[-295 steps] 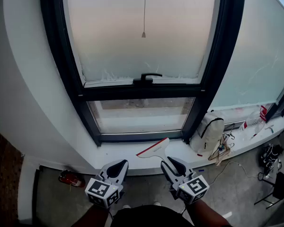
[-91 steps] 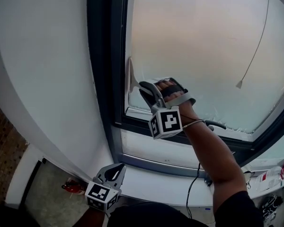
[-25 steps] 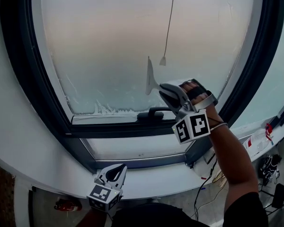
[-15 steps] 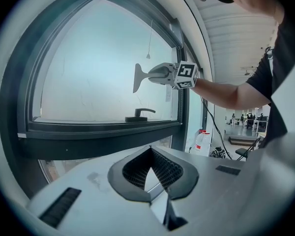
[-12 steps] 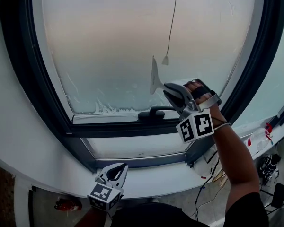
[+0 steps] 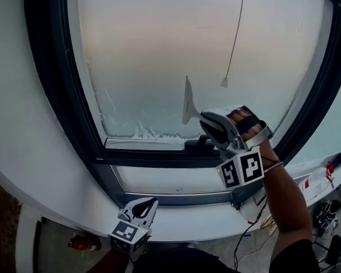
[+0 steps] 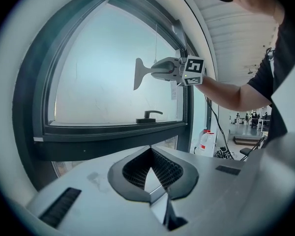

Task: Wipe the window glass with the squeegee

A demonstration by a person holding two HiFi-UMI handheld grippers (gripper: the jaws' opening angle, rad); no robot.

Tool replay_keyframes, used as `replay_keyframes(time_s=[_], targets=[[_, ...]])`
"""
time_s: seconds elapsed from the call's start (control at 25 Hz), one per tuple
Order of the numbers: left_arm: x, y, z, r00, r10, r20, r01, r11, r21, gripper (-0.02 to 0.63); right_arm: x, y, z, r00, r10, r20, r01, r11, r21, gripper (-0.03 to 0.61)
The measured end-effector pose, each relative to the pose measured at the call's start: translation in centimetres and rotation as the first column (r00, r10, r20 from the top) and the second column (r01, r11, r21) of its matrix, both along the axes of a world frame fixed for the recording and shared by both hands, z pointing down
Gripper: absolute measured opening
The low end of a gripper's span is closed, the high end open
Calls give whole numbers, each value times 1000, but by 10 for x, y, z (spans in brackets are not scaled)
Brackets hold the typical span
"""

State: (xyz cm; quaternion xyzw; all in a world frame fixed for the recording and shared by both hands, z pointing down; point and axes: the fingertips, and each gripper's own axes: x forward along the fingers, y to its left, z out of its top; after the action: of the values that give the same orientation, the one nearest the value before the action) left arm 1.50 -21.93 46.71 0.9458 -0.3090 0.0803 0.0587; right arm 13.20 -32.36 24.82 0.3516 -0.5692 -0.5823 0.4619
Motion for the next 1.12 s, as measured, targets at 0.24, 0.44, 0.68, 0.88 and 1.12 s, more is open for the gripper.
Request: replay_keyframes(time_s=[0.24,0.44,0.68,0.88,1.12], targets=[[-43,-2,-4,997,-80,-3,80,997,8,0,-79,-14,-15,993,-109,37,109,994,-13,91],[-81,3,2,986,-165,2,165,986,-16,1,-149,-40,-37,982,-182,52,182,983,11,91],[-114,7,3,970,-242,-4,242,970,-13,2,-210,-74,-57,973,-229,28,228,973,29,91],[-129,10,5,962,-273,-16,273,962,-7,1,-238,-87,-71,968,-251,25,250,968,34,91],[-136,7,1,954,-297,-29,297,955,1,2,-253,-94,-81,964,-263,44,262,965,14,91]])
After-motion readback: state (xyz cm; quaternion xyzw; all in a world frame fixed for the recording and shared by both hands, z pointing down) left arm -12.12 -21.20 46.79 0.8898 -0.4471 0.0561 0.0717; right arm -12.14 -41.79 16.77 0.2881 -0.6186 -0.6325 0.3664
